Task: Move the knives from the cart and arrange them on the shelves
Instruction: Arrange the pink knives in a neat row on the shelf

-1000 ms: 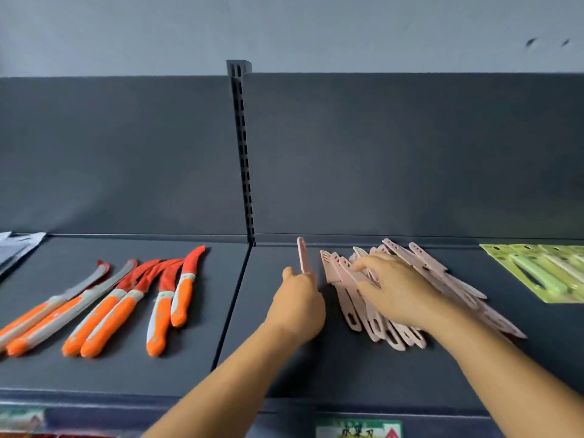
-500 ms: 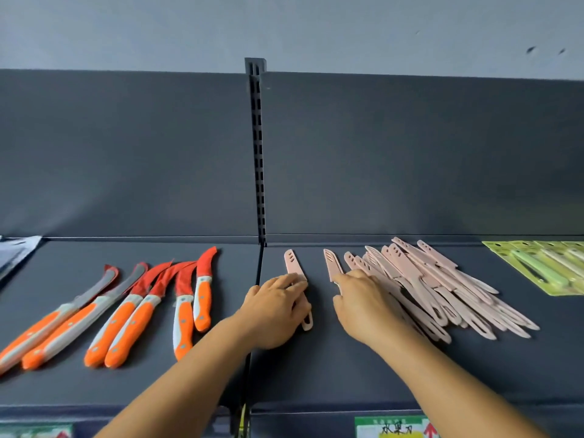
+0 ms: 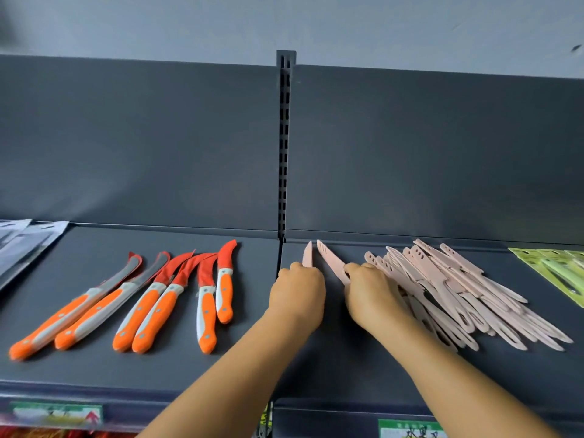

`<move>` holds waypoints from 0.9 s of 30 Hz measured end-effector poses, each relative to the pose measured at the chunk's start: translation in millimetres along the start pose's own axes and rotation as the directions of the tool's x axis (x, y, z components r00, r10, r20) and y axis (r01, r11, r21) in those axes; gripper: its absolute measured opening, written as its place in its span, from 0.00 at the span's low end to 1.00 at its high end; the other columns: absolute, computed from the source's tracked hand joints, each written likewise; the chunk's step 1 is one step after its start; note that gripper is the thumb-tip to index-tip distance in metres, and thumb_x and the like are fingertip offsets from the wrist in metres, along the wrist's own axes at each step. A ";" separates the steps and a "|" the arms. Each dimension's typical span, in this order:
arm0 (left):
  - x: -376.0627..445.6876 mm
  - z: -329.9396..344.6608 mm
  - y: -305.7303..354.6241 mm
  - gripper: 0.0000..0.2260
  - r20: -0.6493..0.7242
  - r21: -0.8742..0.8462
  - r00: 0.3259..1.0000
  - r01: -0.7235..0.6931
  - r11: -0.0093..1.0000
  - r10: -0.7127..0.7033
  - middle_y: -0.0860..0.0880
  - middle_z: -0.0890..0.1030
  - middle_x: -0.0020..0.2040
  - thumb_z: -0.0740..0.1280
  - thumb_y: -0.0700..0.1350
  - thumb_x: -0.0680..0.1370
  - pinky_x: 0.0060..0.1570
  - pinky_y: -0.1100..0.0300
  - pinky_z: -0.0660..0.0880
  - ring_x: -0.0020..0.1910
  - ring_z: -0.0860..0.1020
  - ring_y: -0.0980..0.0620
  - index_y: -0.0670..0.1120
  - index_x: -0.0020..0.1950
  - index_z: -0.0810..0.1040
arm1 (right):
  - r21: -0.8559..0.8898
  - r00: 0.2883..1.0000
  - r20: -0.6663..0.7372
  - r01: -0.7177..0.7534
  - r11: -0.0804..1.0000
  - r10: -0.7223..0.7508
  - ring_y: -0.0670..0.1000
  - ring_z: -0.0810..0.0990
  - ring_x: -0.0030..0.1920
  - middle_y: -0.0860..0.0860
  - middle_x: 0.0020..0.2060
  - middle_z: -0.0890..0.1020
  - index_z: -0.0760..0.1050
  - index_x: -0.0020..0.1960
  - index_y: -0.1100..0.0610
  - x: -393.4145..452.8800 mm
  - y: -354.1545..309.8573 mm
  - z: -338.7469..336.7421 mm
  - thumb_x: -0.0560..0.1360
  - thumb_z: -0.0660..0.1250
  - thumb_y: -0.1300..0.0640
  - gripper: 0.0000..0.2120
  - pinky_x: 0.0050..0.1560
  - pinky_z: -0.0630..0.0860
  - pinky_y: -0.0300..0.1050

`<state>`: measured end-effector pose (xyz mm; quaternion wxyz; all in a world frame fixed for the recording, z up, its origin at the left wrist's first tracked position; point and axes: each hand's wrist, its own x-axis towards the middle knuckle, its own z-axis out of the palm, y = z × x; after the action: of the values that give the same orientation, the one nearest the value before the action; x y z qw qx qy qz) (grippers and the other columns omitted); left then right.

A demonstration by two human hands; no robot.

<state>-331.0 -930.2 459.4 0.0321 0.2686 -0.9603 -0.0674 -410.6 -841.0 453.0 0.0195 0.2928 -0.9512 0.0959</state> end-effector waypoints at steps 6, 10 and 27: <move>14.3 1.4 -4.8 0.10 -0.035 -0.320 0.995 0.074 0.944 -0.090 0.42 0.75 0.49 0.59 0.36 0.77 0.40 0.58 0.68 0.46 0.76 0.43 0.41 0.55 0.76 | 0.036 0.999 -0.018 -0.029 0.999 0.030 0.58 0.76 0.58 0.56 0.65 0.71 0.72 0.54 0.57 2.8 0.6 -0.9 0.76 0.58 0.65 0.10 0.48 0.70 0.45; 15.3 13.0 -14.7 0.10 -0.051 -0.282 0.998 -0.044 0.958 0.031 0.47 0.71 0.50 0.57 0.44 0.80 0.49 0.53 0.73 0.55 0.70 0.45 0.43 0.45 0.76 | 0.038 0.998 0.014 0.063 0.997 -0.063 0.58 0.76 0.54 0.53 0.52 0.71 0.71 0.53 0.56 4.5 -8.0 2.0 0.78 0.56 0.63 0.07 0.44 0.68 0.45; 25.2 19.1 -34.9 0.24 0.092 -0.165 0.959 -0.249 0.954 0.267 0.51 0.51 0.79 0.50 0.45 0.83 0.73 0.56 0.50 0.77 0.53 0.53 0.47 0.79 0.48 | 0.079 0.978 0.138 0.147 0.986 -0.157 0.58 0.76 0.49 0.53 0.58 0.68 0.70 0.60 0.56 4.5 -11.9 5.8 0.80 0.54 0.57 0.11 0.46 0.72 0.48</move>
<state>-336.5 -970.8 436.1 0.0067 0.1333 -0.9795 -0.1508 -407.5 -854.3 449.8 -0.0518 0.3714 -0.9210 0.1053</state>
